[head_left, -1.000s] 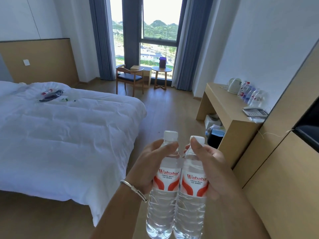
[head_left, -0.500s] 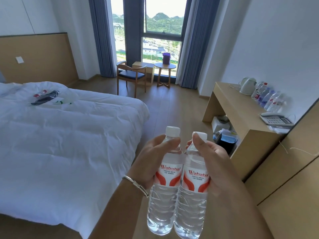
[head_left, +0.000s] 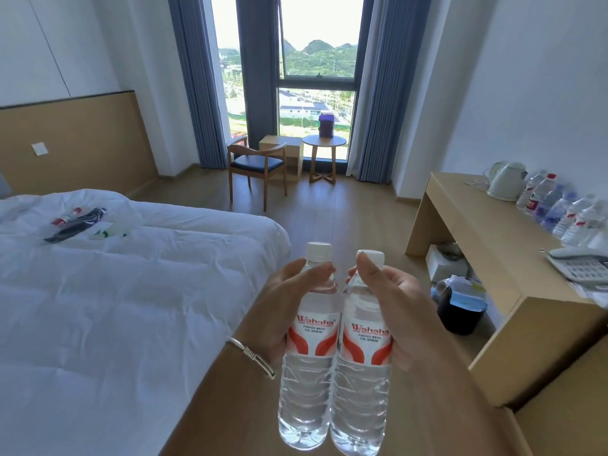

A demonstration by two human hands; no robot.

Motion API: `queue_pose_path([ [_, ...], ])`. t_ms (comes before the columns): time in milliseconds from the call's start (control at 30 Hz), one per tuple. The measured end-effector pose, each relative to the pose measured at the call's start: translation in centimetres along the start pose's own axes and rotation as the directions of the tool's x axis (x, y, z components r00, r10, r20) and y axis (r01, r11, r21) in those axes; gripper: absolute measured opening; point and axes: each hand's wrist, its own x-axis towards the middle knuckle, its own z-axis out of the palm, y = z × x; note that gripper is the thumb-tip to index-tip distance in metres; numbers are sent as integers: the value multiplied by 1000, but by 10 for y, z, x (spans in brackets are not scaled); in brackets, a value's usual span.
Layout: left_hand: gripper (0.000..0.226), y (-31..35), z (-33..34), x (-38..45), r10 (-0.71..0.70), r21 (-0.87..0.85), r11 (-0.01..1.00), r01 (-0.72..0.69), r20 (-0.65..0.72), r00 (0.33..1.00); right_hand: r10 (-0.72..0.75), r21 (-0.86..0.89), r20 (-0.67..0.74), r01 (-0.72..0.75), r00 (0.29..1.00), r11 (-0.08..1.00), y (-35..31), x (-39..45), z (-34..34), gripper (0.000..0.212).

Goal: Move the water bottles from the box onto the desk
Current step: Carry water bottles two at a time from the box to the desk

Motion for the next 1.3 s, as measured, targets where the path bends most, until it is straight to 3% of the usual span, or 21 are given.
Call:
queue_pose_path([
  [167,26,5,10,73,26,-14,1000,-26,16,1000,-7,-23,-1,7,1000,1000,-6,73,-19,59],
  [567,29,-10,17,265,-71,-26,997,75,128,989,46,-9,-108,-47,993,999,8,244,-65,47],
  [900,28,3,14,464,-59,-119,989,90,241,969,51,-53,-186,-61,981,997,-16,425,-88,58],
  [1067,30,6,22,542,-68,-88,992,95,268,961,41,-54,-228,-54,973,997,-17,490,-105,50],
  [1300,33,-6,59,632,-99,-44,992,119,317,943,44,-27,-341,-57,939,998,-17,559,-151,67],
])
